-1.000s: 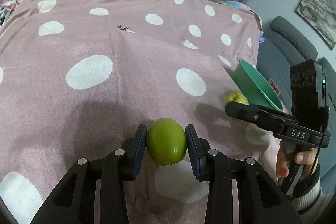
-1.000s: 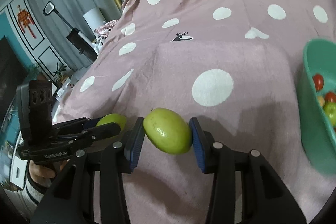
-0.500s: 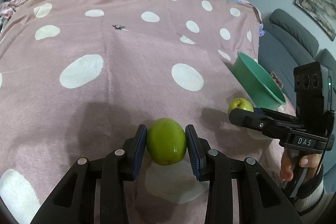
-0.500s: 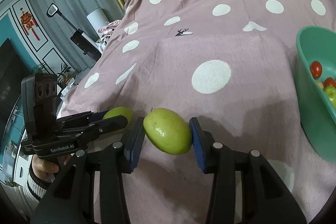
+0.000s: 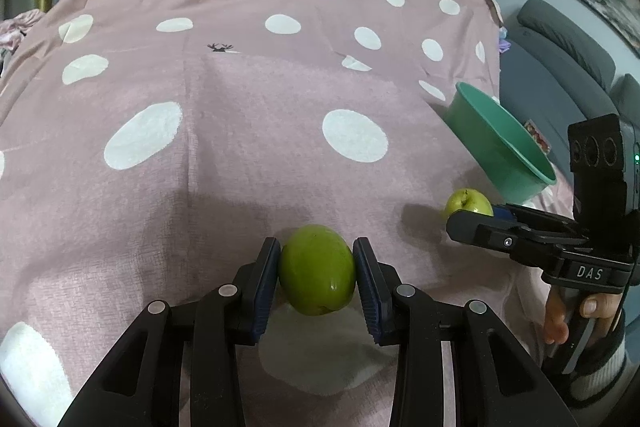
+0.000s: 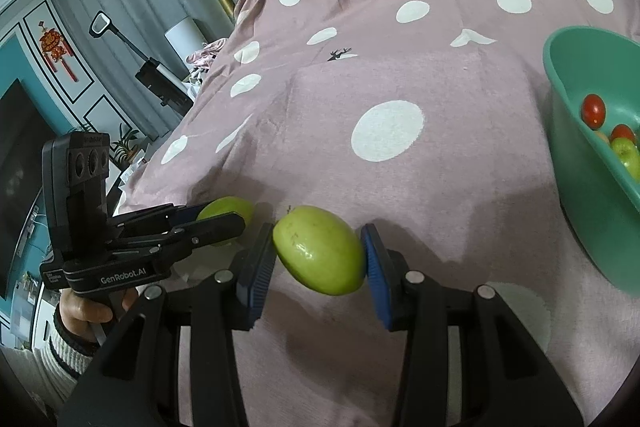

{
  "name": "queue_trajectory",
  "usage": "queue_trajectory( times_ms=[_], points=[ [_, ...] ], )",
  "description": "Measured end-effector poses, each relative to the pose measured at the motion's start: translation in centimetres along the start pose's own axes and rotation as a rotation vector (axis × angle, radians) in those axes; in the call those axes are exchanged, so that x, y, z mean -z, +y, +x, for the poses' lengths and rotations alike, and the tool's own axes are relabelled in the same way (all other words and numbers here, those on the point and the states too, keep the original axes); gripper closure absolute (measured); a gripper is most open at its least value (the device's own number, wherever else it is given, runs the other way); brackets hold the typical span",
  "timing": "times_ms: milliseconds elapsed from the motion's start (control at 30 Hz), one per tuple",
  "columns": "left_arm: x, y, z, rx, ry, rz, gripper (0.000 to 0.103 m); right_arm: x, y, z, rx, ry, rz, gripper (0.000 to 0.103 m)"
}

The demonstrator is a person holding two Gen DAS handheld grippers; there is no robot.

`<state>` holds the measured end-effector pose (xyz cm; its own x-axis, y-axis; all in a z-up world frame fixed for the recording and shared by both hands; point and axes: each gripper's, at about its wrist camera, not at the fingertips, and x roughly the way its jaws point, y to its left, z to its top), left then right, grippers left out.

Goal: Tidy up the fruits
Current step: 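Carry both held green fruits over to the green bowl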

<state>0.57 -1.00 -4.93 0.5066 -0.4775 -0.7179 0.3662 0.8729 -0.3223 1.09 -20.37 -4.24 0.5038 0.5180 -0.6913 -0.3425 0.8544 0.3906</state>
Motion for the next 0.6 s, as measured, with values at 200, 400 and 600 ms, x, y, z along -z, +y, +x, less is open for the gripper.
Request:
queue_trajectory(
  times_ms=[200, 400, 600],
  points=[
    [-0.3, -0.7, -0.4, -0.028, -0.014, 0.021, 0.065, 0.0, -0.1, -0.2, -0.011, -0.007, 0.0, 0.059],
    [-0.6, -1.6, -0.8, -0.042, -0.022, 0.043, 0.065, 0.1, -0.1, -0.9, -0.023, -0.022, -0.002, 0.059],
    [-1.0, -2.8, -1.2, -0.058, -0.03, 0.07, 0.065, 0.2, -0.2, -1.6, -0.037, -0.042, 0.002, 0.059]
  ],
)
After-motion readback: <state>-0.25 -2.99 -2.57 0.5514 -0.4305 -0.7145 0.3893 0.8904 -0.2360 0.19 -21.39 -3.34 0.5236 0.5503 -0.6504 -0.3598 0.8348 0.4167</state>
